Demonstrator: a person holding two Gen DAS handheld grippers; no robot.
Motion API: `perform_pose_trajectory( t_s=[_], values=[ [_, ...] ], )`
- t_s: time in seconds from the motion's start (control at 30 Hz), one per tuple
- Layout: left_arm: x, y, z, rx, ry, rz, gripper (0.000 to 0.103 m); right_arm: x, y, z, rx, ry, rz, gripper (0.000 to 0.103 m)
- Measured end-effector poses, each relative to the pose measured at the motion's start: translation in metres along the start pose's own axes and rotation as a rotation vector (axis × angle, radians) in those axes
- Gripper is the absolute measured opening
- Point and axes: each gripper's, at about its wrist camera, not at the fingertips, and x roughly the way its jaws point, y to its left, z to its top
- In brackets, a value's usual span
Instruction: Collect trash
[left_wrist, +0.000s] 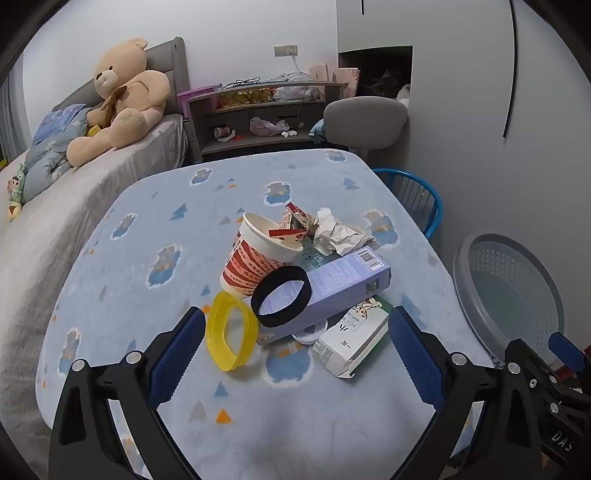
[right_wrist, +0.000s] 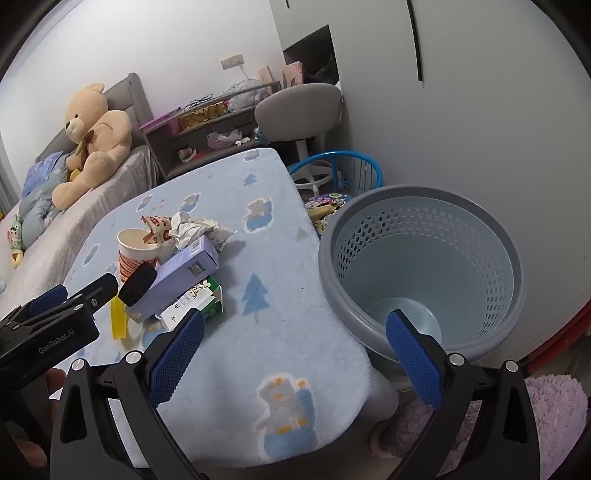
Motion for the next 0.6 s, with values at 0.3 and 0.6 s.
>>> perform_pose_trajectory(
  t_s=[0.3,0.6],
  values=[
    [-0.005,0.006,-0.003,0.010,-0.002,0.008,0.095,-0.014,0.007,-0.001,0.001,-0.007,0.002,0.097],
    [-0.019,0.005,-0.006,0.006,-0.023,0.013,0.095,-0.018,0.008,-0.005,0.001,-0.015,0.005,0.097]
  ],
)
